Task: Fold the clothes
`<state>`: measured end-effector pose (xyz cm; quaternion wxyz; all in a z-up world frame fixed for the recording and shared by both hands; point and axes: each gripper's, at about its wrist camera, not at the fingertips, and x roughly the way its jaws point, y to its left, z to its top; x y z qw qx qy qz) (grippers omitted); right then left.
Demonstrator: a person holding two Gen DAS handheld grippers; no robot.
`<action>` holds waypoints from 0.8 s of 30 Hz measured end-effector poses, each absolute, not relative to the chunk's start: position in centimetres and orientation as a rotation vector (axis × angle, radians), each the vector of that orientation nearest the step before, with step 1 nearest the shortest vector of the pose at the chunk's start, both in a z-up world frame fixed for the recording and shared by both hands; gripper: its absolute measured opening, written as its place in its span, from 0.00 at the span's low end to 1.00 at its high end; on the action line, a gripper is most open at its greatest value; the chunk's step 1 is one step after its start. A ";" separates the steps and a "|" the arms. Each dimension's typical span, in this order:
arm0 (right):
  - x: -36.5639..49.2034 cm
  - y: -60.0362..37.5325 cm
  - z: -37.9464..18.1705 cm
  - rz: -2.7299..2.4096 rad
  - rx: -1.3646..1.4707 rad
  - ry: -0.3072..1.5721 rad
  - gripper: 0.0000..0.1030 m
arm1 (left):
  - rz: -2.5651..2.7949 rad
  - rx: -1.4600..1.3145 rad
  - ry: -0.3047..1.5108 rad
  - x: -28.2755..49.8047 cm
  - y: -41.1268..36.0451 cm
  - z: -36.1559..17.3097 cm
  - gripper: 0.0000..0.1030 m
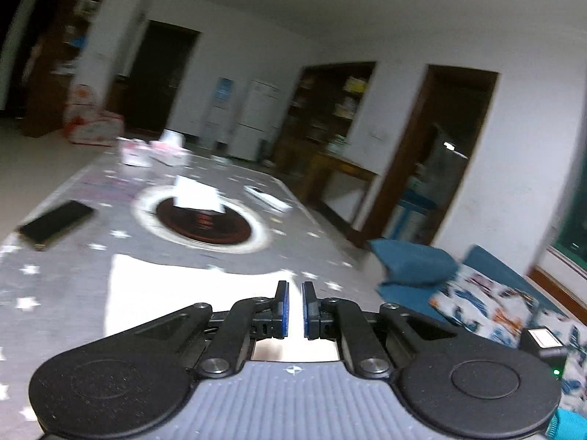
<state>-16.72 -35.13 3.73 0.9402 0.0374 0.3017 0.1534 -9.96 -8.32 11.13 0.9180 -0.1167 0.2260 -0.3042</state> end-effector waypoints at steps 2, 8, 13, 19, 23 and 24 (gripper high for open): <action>-16.9 -35.6 3.6 0.299 0.086 0.616 0.36 | -0.663 -0.244 0.486 -9.6 -9.8 10.5 0.07; -17.3 -36.5 3.7 0.278 0.103 0.615 0.36 | -0.722 -0.185 0.534 -9.4 -11.8 8.8 0.08; -16.4 -35.4 3.7 0.339 0.098 0.637 0.35 | -0.613 -0.108 0.548 -10.0 -9.4 7.5 0.12; -14.0 -32.4 3.1 0.453 0.085 0.684 0.33 | -0.471 -0.044 0.569 -11.0 -5.1 5.9 0.28; -12.2 -30.4 2.6 0.517 0.079 0.717 0.33 | -0.387 -0.004 0.577 -12.4 -2.4 5.1 0.40; -11.8 -29.9 2.5 0.528 0.075 0.727 0.32 | -0.373 0.003 0.581 -12.8 -1.7 4.9 0.43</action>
